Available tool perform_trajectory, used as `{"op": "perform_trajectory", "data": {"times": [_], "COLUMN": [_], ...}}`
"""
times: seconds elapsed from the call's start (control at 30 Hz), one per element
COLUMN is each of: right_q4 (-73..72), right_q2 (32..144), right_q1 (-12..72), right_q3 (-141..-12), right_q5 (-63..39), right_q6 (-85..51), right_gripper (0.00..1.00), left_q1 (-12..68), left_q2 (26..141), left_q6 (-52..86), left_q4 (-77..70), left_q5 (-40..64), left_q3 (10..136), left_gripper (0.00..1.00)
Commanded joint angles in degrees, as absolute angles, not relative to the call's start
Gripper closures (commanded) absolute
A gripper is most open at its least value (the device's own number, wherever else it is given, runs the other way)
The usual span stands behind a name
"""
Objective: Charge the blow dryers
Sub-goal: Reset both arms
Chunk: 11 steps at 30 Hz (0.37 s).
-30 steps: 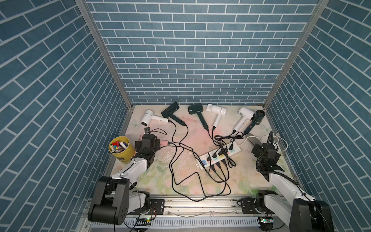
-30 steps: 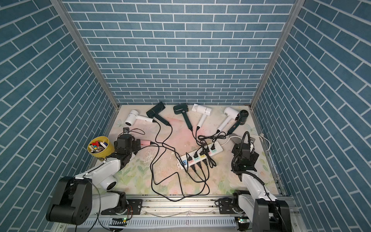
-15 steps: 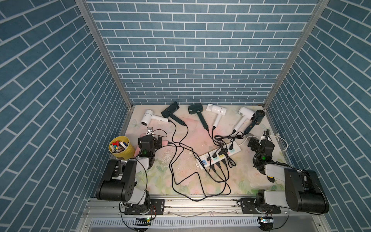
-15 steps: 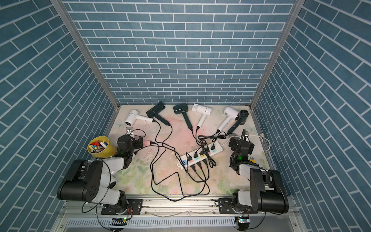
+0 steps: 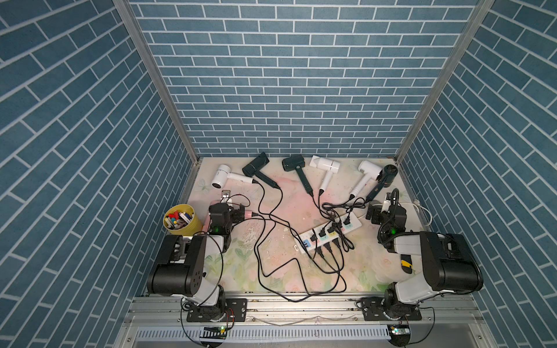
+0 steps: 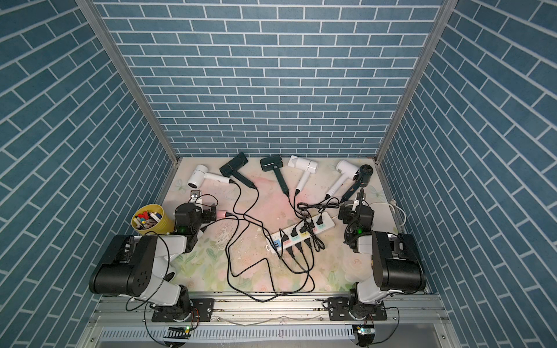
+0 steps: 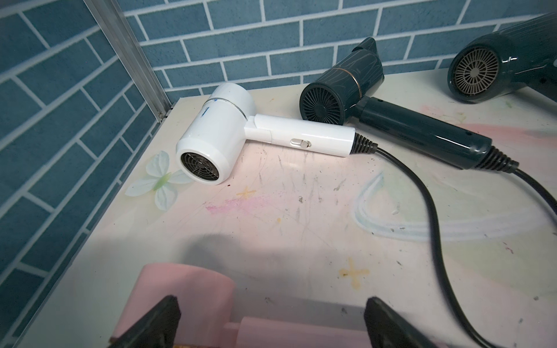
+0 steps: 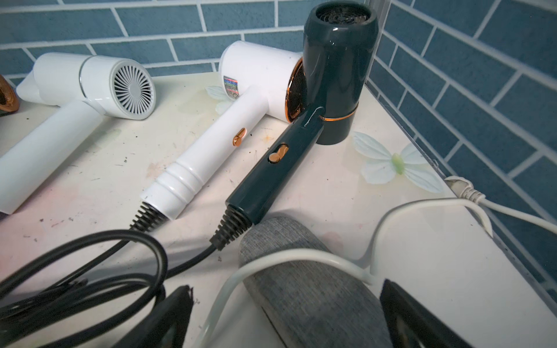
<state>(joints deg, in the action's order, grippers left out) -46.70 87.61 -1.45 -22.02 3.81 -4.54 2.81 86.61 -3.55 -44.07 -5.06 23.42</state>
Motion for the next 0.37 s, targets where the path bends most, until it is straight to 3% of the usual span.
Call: {"op": "perform_trajectory", "data": {"times": [0.0, 0.33], "right_q4": [-46.93, -46.62], "right_q2": [87.64, 87.66], "right_q1": [-1.85, -2.09], "right_q3": [-23.12, -23.29], "right_q5": [2.25, 1.67], "right_q6": [-2.11, -2.27], "right_gripper": [0.01, 0.01], "left_q1": [2.4, 2.4], "left_q2": [86.46, 86.4], "left_q6": [-4.04, -4.04], "left_q4": [-45.13, -44.99], "left_q5": [-4.5, -4.51], "left_q3": [23.43, 23.48], "left_gripper": [0.0, 0.0]}}
